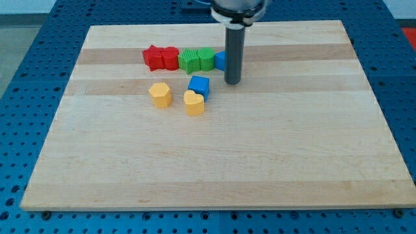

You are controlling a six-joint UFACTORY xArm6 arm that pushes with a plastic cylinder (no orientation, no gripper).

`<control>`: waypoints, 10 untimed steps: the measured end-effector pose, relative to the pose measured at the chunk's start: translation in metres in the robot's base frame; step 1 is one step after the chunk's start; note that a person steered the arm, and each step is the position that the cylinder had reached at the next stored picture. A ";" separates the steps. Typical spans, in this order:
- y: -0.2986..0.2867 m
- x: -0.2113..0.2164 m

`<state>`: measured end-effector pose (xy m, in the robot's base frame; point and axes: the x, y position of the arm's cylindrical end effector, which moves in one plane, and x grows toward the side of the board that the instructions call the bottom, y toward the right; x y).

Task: Push the blue cube vertically below the green star

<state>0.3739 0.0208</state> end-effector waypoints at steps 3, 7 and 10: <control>-0.086 0.000; -0.096 -0.023; -0.057 -0.006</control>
<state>0.3679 -0.0367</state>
